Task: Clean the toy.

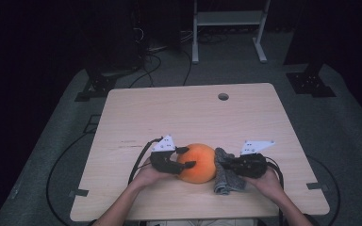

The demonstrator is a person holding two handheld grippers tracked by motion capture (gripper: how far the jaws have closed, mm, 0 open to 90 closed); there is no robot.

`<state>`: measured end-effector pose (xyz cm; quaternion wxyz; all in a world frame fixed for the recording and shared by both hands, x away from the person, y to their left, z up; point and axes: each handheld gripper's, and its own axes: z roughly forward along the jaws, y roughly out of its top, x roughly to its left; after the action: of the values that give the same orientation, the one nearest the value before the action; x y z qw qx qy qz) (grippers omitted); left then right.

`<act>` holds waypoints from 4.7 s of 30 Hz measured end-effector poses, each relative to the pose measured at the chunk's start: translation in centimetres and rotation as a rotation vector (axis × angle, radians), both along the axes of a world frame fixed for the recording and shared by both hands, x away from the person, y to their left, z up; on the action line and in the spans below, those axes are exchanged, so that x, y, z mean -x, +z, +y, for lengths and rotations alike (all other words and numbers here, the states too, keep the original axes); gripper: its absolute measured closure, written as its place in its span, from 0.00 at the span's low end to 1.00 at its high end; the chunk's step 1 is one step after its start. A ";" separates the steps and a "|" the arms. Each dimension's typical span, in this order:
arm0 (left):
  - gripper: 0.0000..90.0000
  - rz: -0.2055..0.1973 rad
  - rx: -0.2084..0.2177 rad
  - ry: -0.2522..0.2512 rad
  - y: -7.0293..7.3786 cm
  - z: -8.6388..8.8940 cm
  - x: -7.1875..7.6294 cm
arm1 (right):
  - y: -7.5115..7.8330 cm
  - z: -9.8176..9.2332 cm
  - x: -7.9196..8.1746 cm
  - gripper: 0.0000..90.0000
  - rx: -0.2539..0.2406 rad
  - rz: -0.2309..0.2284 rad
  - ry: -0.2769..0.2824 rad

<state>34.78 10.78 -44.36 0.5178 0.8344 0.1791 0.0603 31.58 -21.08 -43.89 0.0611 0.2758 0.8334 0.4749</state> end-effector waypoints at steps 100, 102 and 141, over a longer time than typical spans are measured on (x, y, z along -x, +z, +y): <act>0.44 0.036 -0.011 0.011 0.2 0.0 -0.7 | -0.8 -0.2 -0.4 0.91 -0.006 0.081 -0.047; 0.44 0.035 -0.014 0.013 0.3 -0.1 -0.7 | -0.6 -0.5 -0.1 0.91 -0.003 0.069 -0.051; 0.33 0.165 0.097 -0.017 1.0 -1.1 -1.4 | 2.1 0.9 0.5 0.91 -0.019 -0.072 -0.049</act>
<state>36.16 9.70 -43.34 0.5416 0.8119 0.2170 -0.0218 31.08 -20.17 -41.83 0.1002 0.2793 0.8191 0.4910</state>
